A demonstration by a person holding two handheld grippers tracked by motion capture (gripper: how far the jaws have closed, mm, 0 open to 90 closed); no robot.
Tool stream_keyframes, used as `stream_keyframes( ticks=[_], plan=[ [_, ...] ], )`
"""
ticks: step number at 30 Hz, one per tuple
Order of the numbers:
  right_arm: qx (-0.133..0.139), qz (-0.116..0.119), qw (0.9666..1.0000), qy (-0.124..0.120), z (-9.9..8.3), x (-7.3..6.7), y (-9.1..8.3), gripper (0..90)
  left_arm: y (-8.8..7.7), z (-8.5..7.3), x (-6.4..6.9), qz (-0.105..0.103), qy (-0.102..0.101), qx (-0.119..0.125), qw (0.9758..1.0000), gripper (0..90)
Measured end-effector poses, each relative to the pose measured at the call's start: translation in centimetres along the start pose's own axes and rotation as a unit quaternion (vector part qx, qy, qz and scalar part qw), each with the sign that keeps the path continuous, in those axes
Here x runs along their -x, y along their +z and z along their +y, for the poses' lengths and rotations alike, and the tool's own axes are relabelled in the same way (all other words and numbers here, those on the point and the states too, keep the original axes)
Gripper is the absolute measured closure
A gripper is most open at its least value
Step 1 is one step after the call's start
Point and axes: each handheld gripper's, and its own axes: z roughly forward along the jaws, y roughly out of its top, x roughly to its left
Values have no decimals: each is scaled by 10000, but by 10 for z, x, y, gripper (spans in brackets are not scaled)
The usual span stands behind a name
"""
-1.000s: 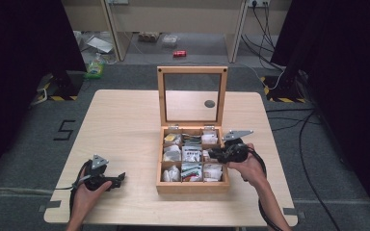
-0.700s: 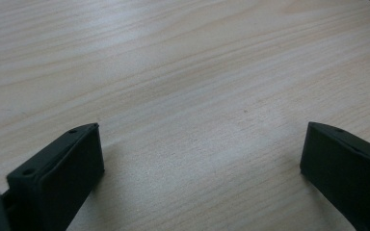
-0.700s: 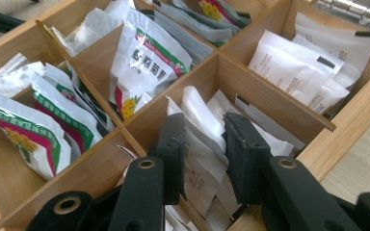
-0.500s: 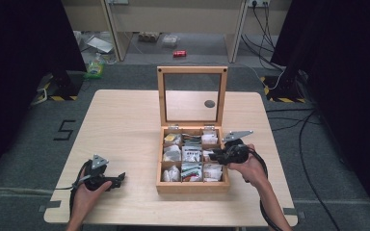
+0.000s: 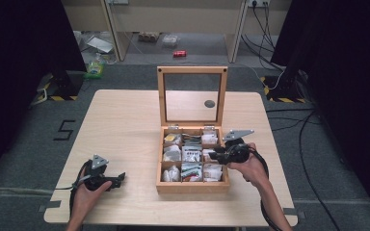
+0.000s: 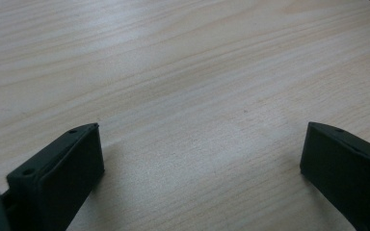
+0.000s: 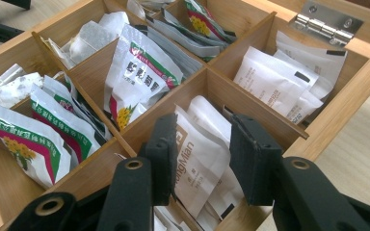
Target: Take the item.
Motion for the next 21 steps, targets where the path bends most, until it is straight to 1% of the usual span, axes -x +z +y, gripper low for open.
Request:
stream_keyframes(
  ticks=[2, 5, 7, 12, 15, 18, 21],
  plan=[
    [-77, 28, 9999, -92, 0, -1, 1, 630, 0, 0, 0, -1, -1, -1, 10000, 6],
    [-132, 45, 9999, -19, -2, 1, 5, 634, 0, 0, 0, 0, 4, -4, 10000, 6],
    [-180, 90, 9998, -48, -4, 2, 7, 643, 0, 0, 0, 0, 3, -3, 10000, 6],
    [-222, 193, 9996, -22, -4, 5, 10, 657, 0, 0, 0, 0, 2, -3, 10000, 6],
    [-256, 231, 9994, -14, -4, 6, 12, 694, 0, 0, 0, -1, 1, -1, 10000, 6],
    [-306, 160, 9993, -111, -4, 7, 12, 766, 0, 0, 0, -1, -3, 0, 10000, 6],
    [-260, 110, 9995, -123, -5, 9, 12, 830, 0, 0, 0, -1, -1, -1, 10000, 6]
  ],
)
